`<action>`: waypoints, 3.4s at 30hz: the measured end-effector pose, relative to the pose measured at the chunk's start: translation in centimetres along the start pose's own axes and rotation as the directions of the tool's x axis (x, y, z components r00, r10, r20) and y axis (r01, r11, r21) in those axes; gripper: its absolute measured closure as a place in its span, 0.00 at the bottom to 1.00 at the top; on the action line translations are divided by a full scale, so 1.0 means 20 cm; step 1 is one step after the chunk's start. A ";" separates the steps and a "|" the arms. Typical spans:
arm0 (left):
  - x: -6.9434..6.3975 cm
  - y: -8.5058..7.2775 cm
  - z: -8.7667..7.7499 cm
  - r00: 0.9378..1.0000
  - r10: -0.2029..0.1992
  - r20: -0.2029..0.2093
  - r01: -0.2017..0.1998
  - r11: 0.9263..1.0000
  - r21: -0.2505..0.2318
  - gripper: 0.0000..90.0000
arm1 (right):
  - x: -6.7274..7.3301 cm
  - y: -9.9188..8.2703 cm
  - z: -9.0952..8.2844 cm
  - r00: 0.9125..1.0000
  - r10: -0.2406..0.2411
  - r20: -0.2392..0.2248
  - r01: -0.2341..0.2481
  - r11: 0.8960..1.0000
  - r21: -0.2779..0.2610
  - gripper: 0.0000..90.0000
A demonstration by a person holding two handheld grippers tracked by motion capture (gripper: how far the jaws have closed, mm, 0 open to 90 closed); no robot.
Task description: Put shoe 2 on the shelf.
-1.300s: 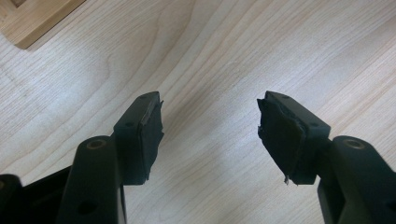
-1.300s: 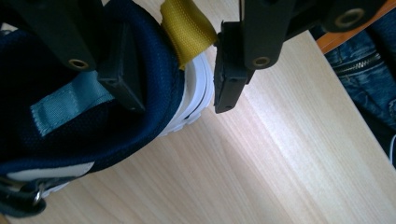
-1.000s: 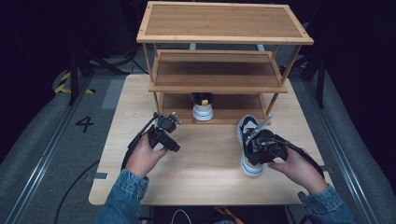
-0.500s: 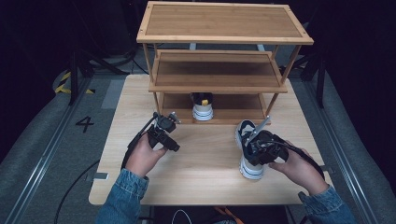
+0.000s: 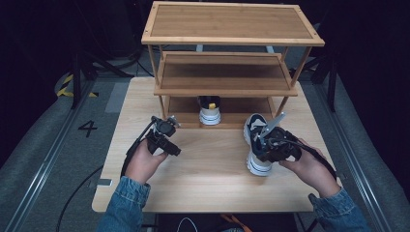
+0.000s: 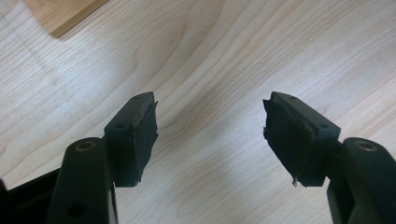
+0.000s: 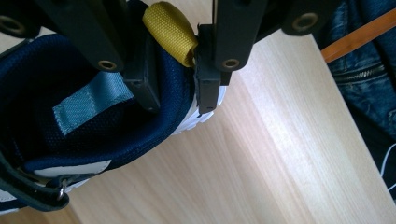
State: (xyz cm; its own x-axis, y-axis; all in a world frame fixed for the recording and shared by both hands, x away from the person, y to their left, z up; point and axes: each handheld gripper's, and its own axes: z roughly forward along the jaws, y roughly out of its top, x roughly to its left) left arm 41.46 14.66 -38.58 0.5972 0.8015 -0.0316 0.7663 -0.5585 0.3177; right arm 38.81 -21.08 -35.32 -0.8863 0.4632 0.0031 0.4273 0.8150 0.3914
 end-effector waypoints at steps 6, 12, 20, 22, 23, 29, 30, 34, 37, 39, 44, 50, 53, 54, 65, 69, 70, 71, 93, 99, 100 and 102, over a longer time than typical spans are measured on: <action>0.03 -0.04 -0.03 1.000 -0.022 -0.001 0.022 0.999 -0.025 0.36 | -0.06 0.06 0.01 1.000 -0.025 0.019 0.026 1.000 -0.008 0.82; 0.06 -0.09 -0.04 0.998 -0.048 -0.032 0.047 0.998 -0.031 0.29 | -0.17 0.16 0.03 0.997 -0.060 0.042 0.061 0.998 -0.031 0.82; 0.10 -0.16 -0.06 0.996 -0.087 -0.037 0.085 0.995 -0.046 0.26 | -0.24 0.30 0.08 0.989 -0.135 0.066 0.136 0.991 -0.012 0.80; 0.10 -0.18 -0.06 0.995 -0.092 -0.036 0.090 0.995 -0.047 0.25 | -0.25 0.31 0.10 0.987 -0.145 0.070 0.146 0.989 -0.011 0.80; 0.10 -0.18 -0.07 0.994 -0.100 -0.039 0.098 0.994 -0.048 0.25 | -0.26 0.33 0.11 0.987 -0.145 0.064 0.146 0.989 -0.006 0.79; 0.09 -0.22 -0.07 0.994 -0.099 -0.037 0.096 0.993 -0.074 0.24 | -0.35 0.44 0.20 0.984 -0.163 0.076 0.163 0.987 0.007 0.79; 0.08 -0.22 -0.07 0.994 -0.103 -0.038 0.100 0.992 -0.071 0.24 | -0.35 0.44 0.20 0.984 -0.163 0.076 0.163 0.987 0.007 0.79; 0.09 -0.24 -0.06 0.993 -0.106 -0.041 0.104 0.993 -0.058 0.25 | -0.38 0.49 0.24 0.982 -0.170 0.082 0.170 0.985 0.007 0.79; 0.10 -0.25 -0.06 0.993 -0.112 -0.045 0.110 0.993 -0.052 0.25 | -0.40 0.52 0.26 0.981 -0.178 0.075 0.178 0.984 0.008 0.79; 0.10 -0.26 -0.06 0.992 -0.114 -0.046 0.111 0.993 -0.050 0.25 | -0.41 0.53 0.28 0.980 -0.182 0.080 0.181 0.983 0.015 0.79; 0.10 -0.28 -0.06 0.991 -0.123 -0.045 0.120 0.992 -0.048 0.26 | -0.43 0.56 0.31 0.977 -0.202 0.074 0.202 0.979 0.008 0.78; 0.11 -0.28 -0.05 0.991 -0.124 -0.048 0.122 0.992 -0.042 0.26 | -0.44 0.55 0.31 0.980 -0.186 0.069 0.187 0.982 -0.001 0.77; 0.10 -0.27 -0.04 0.991 -0.123 -0.047 0.122 0.992 -0.039 0.26 | -0.44 0.52 0.30 0.973 -0.203 0.111 0.209 0.977 -0.050 0.70; 0.10 -0.27 -0.04 0.992 -0.121 -0.047 0.120 0.992 -0.038 0.26 | -0.44 0.51 0.30 0.969 -0.211 0.129 0.220 0.974 -0.059 0.69; 0.09 -0.19 -0.02 0.996 -0.087 -0.037 0.086 0.996 -0.031 0.26 | -0.38 0.45 0.17 0.965 -0.127 0.228 0.168 0.971 -0.169 0.61; 0.07 -0.13 0.02 0.997 -0.070 -0.037 0.071 0.998 0.000 0.23 | -0.35 0.39 0.09 0.971 -0.033 0.237 0.091 0.967 -0.237 0.58; 0.07 -0.12 0.02 0.997 -0.068 -0.048 0.069 0.998 0.006 0.20 | -0.35 0.36 0.06 0.967 0.007 0.253 0.058 0.967 -0.249 0.58; 0.06 -0.11 0.03 0.996 -0.072 -0.047 0.073 0.997 0.008 0.17 | -0.35 0.34 0.05 0.967 0.049 0.251 0.020 0.964 -0.264 0.58; 0.06 -0.04 0.05 0.999 -0.042 -0.012 0.042 0.998 0.036 0.24 | -0.34 0.21 0.35 0.930 0.301 0.211 -0.259 0.944 -0.205 0.58; 0.08 -0.09 0.03 0.997 -0.068 -0.023 0.069 0.997 0.033 0.24 | -0.36 0.24 0.39 0.931 0.290 0.221 -0.246 0.947 -0.206 0.62; 0.08 -0.10 0.03 0.997 -0.076 -0.025 0.077 0.996 0.032 0.24 | -0.36 0.24 0.39 0.930 0.288 0.226 -0.243 0.948 -0.206 0.62; 0.08 -0.12 0.02 0.996 -0.080 -0.029 0.081 0.996 0.036 0.24 | -0.38 0.26 0.40 0.930 0.281 0.238 -0.235 0.950 -0.207 0.62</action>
State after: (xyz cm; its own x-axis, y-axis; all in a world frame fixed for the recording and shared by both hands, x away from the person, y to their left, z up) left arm 40.74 17.25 -39.84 0.5268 0.8495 -0.0294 0.8202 -0.4990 0.2798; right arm 49.09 -17.58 -40.72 -0.6611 0.7428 -0.1063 0.5768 0.5936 0.5611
